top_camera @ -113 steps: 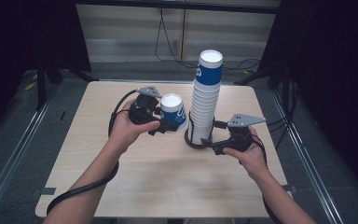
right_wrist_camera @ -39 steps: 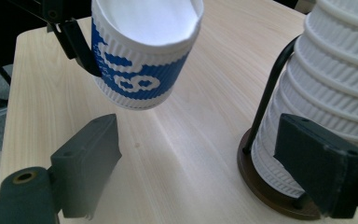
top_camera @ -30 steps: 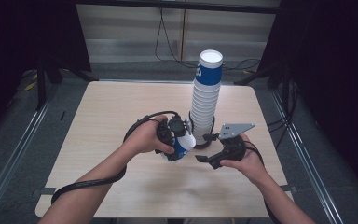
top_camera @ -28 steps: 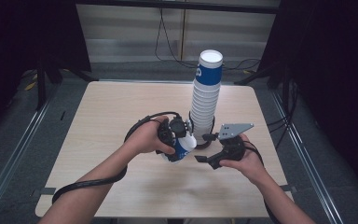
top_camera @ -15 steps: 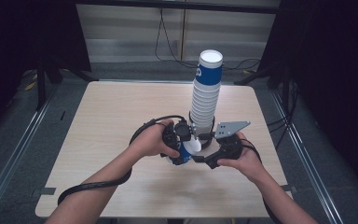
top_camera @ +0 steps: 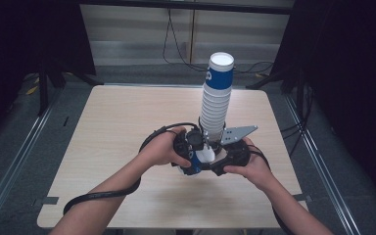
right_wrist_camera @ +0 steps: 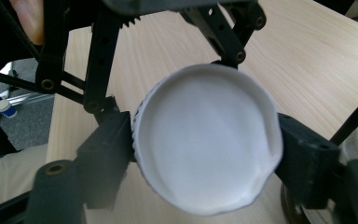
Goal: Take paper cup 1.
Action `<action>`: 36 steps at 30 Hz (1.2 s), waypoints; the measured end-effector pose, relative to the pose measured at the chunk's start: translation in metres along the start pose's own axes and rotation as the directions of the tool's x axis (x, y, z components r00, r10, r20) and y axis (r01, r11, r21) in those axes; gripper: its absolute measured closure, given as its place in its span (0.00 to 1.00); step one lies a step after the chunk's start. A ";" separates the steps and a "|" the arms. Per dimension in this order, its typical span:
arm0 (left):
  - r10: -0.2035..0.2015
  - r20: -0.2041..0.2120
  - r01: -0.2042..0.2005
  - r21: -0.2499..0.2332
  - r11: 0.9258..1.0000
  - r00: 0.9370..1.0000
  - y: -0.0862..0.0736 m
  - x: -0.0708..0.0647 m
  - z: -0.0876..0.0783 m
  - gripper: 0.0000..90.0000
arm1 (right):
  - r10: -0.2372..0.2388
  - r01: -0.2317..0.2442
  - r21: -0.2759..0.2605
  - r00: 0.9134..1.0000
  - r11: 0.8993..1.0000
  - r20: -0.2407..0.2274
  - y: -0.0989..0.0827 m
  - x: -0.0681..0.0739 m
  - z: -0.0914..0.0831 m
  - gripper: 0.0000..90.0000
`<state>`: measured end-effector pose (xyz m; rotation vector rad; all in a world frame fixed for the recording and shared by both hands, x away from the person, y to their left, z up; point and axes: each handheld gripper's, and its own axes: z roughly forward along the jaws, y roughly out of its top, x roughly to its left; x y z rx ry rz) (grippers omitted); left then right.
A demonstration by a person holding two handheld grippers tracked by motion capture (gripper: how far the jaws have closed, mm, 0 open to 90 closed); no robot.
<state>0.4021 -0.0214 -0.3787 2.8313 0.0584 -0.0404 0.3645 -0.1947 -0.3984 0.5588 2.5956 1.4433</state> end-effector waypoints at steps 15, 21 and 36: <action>0.024 -0.018 -0.024 0.003 1.000 1.000 -0.001 0.001 -0.007 0.26 | 0.036 -0.036 -0.009 0.999 0.999 -0.002 -0.004 -0.004 -0.002 0.29; 0.017 -0.017 -0.018 -0.032 0.999 1.000 -0.001 0.002 -0.006 0.23 | 0.032 -0.031 -0.009 0.999 0.999 0.009 -0.004 -0.004 -0.005 0.31; -0.057 0.015 0.058 -0.120 0.991 0.998 -0.015 0.006 -0.009 0.19 | 0.055 -0.055 -0.040 0.998 0.998 0.006 -0.008 -0.005 -0.012 0.31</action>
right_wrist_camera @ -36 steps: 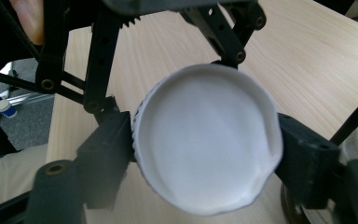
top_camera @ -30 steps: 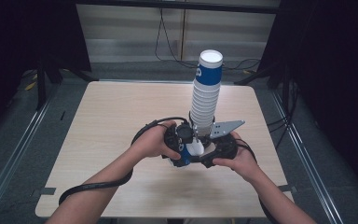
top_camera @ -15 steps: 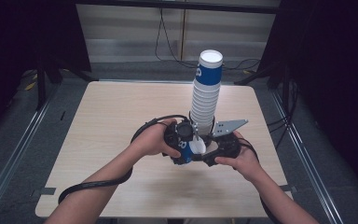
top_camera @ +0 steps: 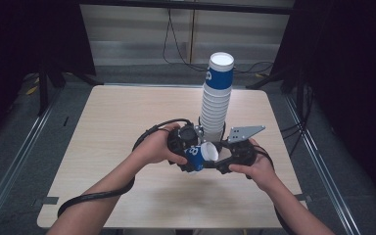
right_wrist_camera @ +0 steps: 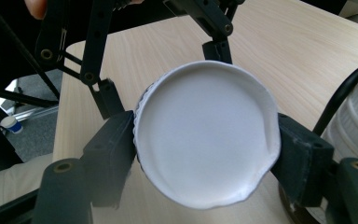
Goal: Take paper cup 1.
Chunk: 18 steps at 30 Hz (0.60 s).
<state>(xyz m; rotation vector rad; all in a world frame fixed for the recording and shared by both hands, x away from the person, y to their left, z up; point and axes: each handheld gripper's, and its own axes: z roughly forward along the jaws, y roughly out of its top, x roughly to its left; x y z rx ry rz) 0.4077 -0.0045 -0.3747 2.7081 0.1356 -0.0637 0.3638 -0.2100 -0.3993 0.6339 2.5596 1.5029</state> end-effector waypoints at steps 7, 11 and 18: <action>-0.017 -0.003 0.017 0.000 1.000 1.000 -0.010 0.004 0.000 0.20 | 0.000 0.000 -0.003 1.000 1.000 0.024 -0.001 -0.002 -0.005 0.31; -0.034 0.002 0.034 -0.025 0.999 0.999 -0.016 0.005 -0.001 0.20 | 0.005 -0.005 -0.001 1.000 1.000 0.028 -0.004 -0.004 -0.008 0.31; -0.063 0.005 0.064 -0.070 0.996 0.998 -0.024 0.006 0.000 0.20 | 0.031 -0.030 -0.025 0.998 0.999 0.050 -0.008 -0.007 -0.015 0.31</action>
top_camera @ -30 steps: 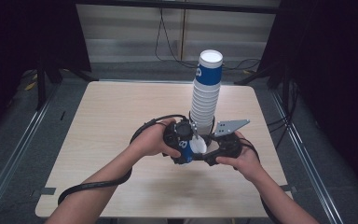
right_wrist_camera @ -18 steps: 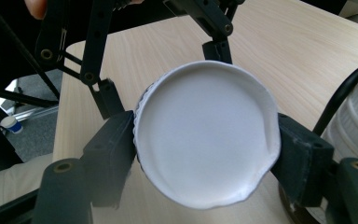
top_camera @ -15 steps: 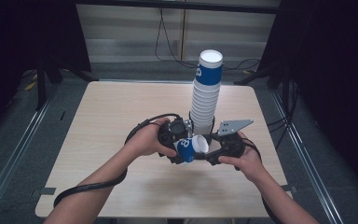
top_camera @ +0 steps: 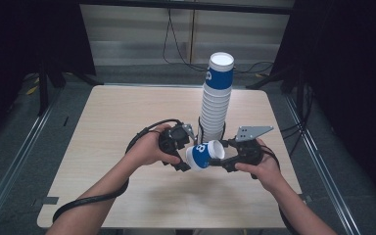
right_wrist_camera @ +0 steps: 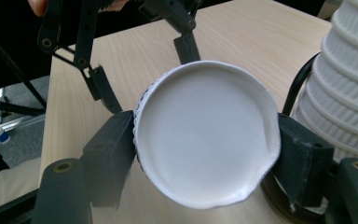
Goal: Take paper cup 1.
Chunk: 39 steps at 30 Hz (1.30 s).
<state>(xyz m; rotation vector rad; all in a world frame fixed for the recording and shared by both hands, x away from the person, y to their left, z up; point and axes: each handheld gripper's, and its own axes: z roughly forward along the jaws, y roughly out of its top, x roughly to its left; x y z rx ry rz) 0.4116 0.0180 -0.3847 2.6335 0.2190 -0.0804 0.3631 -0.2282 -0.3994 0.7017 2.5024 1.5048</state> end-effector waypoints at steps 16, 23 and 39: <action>-0.062 0.026 0.064 -0.091 0.994 0.998 -0.011 0.003 0.010 0.20 | 0.066 -0.066 -0.071 0.998 0.995 -0.001 -0.004 -0.006 -0.010 0.31; -0.099 0.031 0.102 -0.134 0.986 0.995 -0.015 0.002 0.015 0.19 | 0.075 -0.075 -0.087 0.997 0.993 -0.005 -0.003 -0.005 -0.009 0.31; -0.100 0.048 0.107 -0.185 0.977 0.994 -0.015 0.000 0.024 0.19 | 0.076 -0.080 -0.098 0.996 0.992 -0.040 -0.002 -0.001 0.000 0.31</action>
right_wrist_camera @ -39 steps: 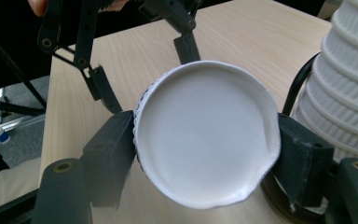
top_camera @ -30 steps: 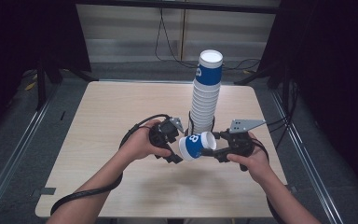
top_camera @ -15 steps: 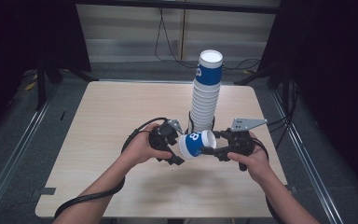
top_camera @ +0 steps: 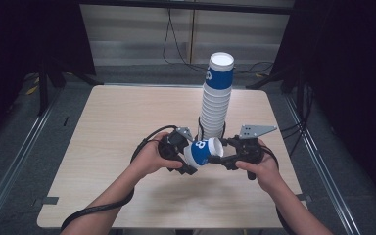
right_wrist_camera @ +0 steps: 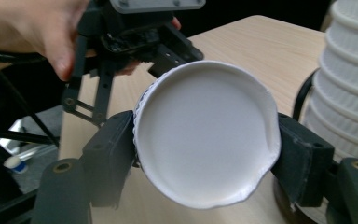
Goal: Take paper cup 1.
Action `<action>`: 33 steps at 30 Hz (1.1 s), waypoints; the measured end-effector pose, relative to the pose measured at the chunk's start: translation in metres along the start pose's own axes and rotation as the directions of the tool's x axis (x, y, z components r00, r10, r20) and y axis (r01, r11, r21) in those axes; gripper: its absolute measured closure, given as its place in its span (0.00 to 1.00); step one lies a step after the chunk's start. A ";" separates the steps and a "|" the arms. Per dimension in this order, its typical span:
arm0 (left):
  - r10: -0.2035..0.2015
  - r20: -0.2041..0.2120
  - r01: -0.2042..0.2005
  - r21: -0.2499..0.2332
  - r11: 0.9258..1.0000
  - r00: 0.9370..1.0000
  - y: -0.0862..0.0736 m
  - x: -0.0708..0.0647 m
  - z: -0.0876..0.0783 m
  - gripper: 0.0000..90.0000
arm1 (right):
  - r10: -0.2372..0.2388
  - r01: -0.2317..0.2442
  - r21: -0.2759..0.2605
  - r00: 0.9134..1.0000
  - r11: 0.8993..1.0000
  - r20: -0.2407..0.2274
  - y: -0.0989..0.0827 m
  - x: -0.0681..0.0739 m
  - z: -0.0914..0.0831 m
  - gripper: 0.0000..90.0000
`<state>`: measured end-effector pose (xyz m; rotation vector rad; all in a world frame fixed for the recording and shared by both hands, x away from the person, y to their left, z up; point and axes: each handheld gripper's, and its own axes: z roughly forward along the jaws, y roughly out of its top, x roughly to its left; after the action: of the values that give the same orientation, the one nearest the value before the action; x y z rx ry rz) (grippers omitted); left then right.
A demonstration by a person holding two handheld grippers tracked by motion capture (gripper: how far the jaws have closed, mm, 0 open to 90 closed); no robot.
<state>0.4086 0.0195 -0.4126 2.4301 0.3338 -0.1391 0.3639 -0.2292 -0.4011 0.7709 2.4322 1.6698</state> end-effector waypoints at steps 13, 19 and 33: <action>0.034 -0.021 -0.034 0.005 0.999 0.999 0.001 0.001 -0.006 0.17 | 0.021 -0.022 -0.019 0.999 1.000 -0.030 -0.005 0.001 -0.001 0.31; 0.063 -0.035 -0.063 0.007 0.998 0.997 0.003 0.001 -0.008 0.16 | 0.030 -0.030 -0.021 0.999 0.999 -0.039 -0.006 -0.001 0.000 0.31; 0.146 -0.026 -0.146 0.010 0.989 0.989 0.009 -0.003 -0.010 0.31 | 0.043 -0.043 -0.009 0.998 0.999 -0.048 -0.007 -0.004 0.002 0.31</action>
<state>0.4084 0.0187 -0.3983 2.4559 0.1667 -0.0438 0.3660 -0.2312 -0.4094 0.7971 2.4538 1.7336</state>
